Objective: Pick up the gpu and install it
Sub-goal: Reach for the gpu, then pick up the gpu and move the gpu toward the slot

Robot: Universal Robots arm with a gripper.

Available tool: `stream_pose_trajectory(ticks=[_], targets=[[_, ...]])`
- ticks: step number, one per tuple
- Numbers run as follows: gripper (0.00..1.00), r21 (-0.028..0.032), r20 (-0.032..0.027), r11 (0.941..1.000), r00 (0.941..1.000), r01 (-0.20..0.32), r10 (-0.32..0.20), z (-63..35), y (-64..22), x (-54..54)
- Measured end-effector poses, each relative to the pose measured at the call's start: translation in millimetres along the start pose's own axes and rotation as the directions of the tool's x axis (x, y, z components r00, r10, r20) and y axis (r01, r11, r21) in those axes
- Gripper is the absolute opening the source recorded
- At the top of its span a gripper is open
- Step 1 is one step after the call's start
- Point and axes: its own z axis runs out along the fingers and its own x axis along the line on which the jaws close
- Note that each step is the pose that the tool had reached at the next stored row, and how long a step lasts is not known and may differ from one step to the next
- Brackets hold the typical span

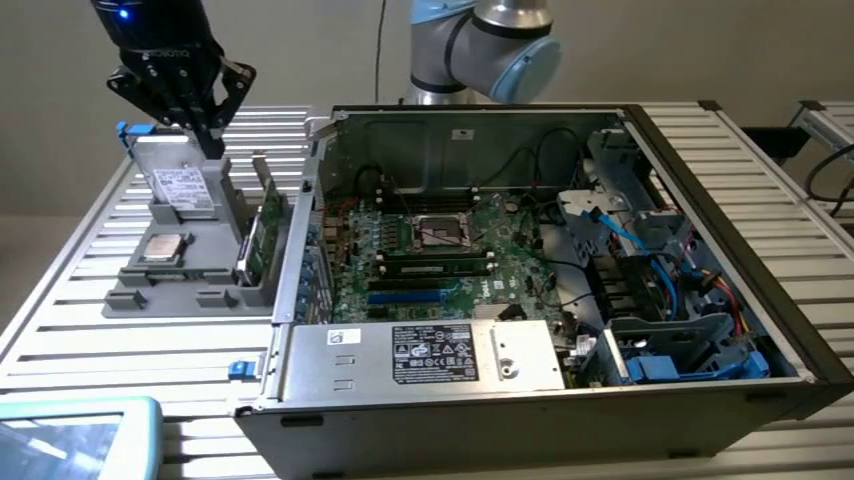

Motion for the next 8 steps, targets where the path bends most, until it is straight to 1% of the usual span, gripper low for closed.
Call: stream_pose_trajectory(ticks=[2, 8], targets=[[0.11, -0.0001, 0.0001, 1.0, 1.0, 0.0, 0.0, 1.1, 0.3, 2.2], [0.11, 0.0, 0.0, 1.0, 1.0, 0.0, 0.0, 1.3, 0.3, 2.4]])
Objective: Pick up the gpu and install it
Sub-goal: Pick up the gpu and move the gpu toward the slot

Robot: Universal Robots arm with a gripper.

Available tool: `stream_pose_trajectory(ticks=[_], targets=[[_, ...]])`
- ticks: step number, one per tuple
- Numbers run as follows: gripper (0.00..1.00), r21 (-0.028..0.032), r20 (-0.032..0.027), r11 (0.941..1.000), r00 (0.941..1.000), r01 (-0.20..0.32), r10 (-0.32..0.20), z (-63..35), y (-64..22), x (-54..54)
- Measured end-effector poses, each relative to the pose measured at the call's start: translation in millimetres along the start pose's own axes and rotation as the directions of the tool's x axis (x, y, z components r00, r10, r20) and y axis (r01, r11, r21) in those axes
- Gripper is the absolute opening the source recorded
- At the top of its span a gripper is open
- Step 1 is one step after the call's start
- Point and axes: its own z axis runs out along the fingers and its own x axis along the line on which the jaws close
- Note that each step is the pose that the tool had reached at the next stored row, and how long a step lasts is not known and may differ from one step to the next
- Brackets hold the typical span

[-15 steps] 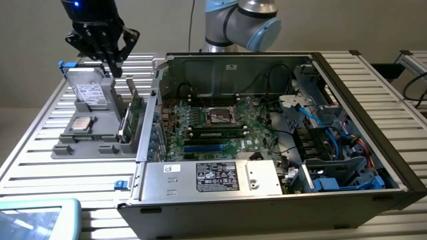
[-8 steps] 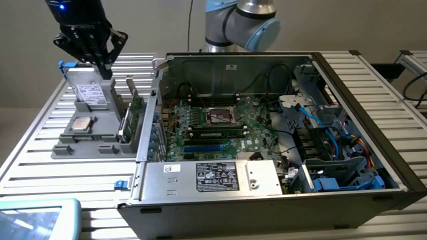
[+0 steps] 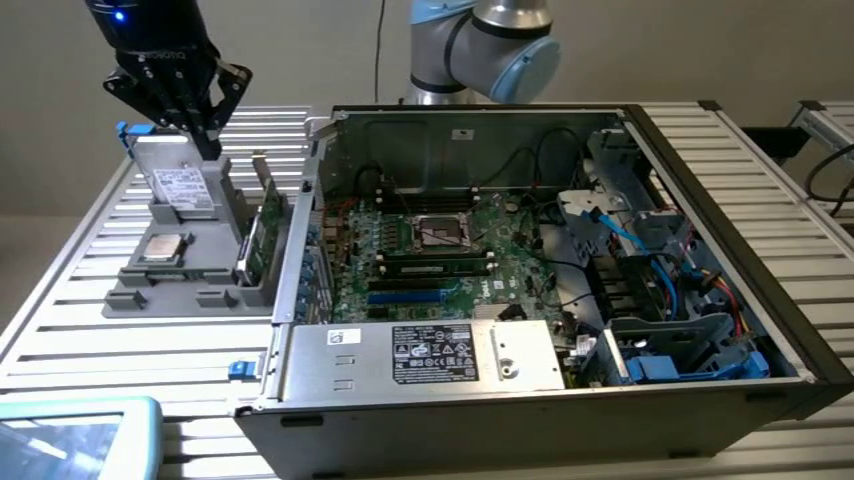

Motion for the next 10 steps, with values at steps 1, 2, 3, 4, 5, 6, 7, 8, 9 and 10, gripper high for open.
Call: stream_pose_trajectory(ticks=[1, 2, 3, 4, 5, 6, 7, 8, 9, 10], targets=[[0.11, 0.0, 0.0, 1.0, 1.0, 0.0, 0.0, 0.0, 0.0, 0.0], [0.11, 0.0, 0.0, 1.0, 1.0, 0.0, 0.0, 0.0, 0.0, 0.0], [0.11, 0.0, 0.0, 1.0, 1.0, 0.0, 0.0, 0.0, 0.0, 0.0], [0.11, -0.0001, 0.0, 1.0, 1.0, 0.0, 0.0, 0.0, 0.0, 0.0], [0.11, 0.0, 0.0, 1.0, 1.0, 0.0, 0.0, 0.0, 0.0, 0.0], [0.11, 0.0, 0.0, 1.0, 1.0, 0.0, 0.0, 0.0, 0.0, 0.0], [0.11, 0.0, 0.0, 1.0, 1.0, 0.0, 0.0, 0.0, 0.0, 0.0], [0.11, 0.0, 0.0, 1.0, 1.0, 0.0, 0.0, 0.0, 0.0, 0.0], [0.11, 0.0, 0.0, 1.0, 1.0, 0.0, 0.0, 0.0, 0.0, 0.0], [0.12, 0.0, 0.0, 1.0, 1.0, 0.0, 0.0, 0.0, 0.0, 0.0]])
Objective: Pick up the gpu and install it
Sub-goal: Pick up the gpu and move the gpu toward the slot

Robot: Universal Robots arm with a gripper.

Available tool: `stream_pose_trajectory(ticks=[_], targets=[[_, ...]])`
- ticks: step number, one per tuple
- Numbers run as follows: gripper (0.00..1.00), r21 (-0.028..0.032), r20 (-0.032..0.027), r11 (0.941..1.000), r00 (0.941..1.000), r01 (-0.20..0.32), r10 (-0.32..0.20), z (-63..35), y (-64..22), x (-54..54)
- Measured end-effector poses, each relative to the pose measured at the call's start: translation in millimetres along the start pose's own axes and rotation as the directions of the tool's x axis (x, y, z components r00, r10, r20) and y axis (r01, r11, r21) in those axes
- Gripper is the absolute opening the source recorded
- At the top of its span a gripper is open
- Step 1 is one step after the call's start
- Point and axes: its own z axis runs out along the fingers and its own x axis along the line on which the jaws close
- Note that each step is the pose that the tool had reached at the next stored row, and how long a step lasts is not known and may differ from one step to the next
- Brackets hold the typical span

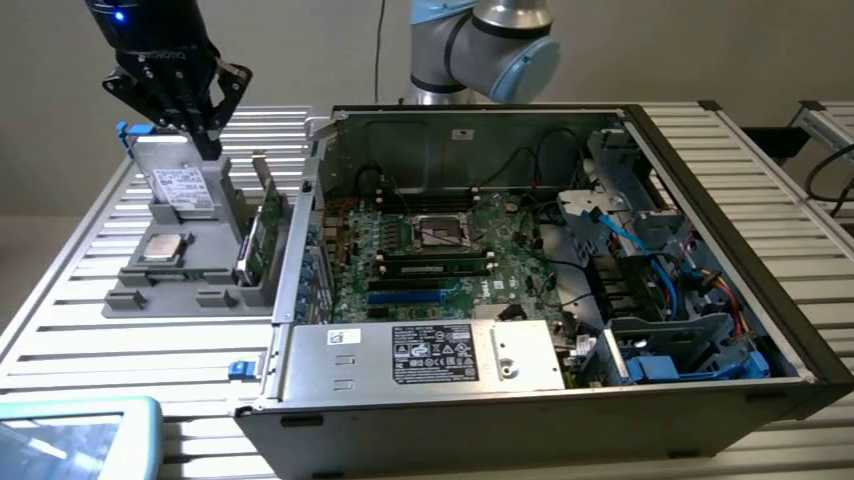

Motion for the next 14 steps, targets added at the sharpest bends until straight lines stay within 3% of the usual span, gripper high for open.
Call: stream_pose_trajectory(ticks=[3, 6, 7, 8, 14], targets=[[0.3, 0.0, -0.0001, 1.0, 1.0, 0.0, 0.0, 0.0, 0.0, 0.0], [0.36, -0.0001, 0.0002, 1.0, 1.0, 0.0, 0.0, 0.7, 0.0, 0.0], [0.36, -0.0004, 0.0022, 1.0, 1.0, 0.0, 0.0, 2.1, 0.2, 0.4], [0.42, -0.0005, 0.0047, 1.0, 1.0, 0.0, 0.0, 3.4, 0.4, 1.1], [0.42, -0.0013, 0.0189, 1.0, 0.9998, 0.001, -0.001, 11.9, 1.2, 6.8]])
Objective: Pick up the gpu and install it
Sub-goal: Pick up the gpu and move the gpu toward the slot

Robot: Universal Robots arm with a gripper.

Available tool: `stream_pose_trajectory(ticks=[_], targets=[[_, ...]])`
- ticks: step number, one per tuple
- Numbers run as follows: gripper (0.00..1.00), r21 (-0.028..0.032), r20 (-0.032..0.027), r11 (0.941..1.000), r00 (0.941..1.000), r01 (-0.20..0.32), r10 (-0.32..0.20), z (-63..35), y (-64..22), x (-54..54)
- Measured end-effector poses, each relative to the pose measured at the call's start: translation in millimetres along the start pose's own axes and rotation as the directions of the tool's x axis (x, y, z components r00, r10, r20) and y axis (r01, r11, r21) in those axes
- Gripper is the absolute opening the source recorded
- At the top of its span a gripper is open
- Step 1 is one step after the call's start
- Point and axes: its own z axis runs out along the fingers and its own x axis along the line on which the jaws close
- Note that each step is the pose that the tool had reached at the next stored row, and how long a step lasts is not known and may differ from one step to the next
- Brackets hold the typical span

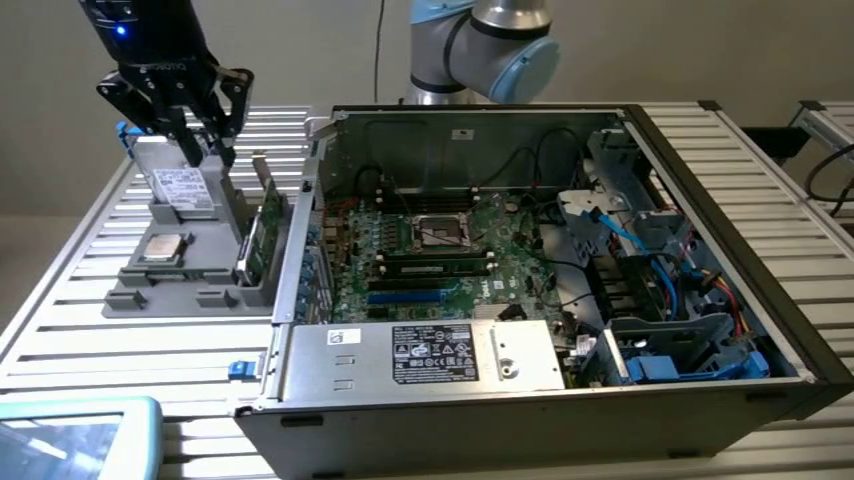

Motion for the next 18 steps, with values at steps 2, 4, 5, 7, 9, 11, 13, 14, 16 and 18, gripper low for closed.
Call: stream_pose_trajectory(ticks=[2, 4, 5, 7, 9, 11, 13, 14, 16, 18], targets=[[0.42, -0.0014, 0.0093, 1.0, 1.0, 0.0, 0.0, 2.0, -0.3, 3.0], [0.42, -0.006, 0.0177, 1.0, 0.9998, 0.001, -0.001, 3.6, -0.6, 4.6], [0.42, -0.0108, 0.0194, 0.9999, 0.9998, 0.001, -0.001, 4.5, -1.2, 4.8], [0.42, -0.0163, 0.0204, 0.9999, 0.9998, 0.0, 0.0, 7.6, -1.9, 5.2], [0.42, -0.0164, 0.0202, 0.9999, 0.9998, 0.0, 0.0, 11.2, -2.1, 5.4], [0.42, -0.0164, 0.0202, 0.9999, 0.9998, 0.0, 0.0, 14.9, -2.3, 5.5], [0.42, -0.0165, 0.0203, 0.9999, 0.9998, 0.0, 0.0, 18.4, -2.5, 5.6], [0.42, -0.0165, 0.0202, 0.9999, 0.9998, 0.0, 0.0, 20.3, -2.6, 5.7], [0.42, -0.0164, 0.0202, 0.9999, 0.9998, 0.0, 0.0, 24.0, -2.7, 5.8], [0.42, -0.0165, 0.0203, 0.9999, 0.9998, 0.0, 0.0, 27.6, -2.8, 5.9]])
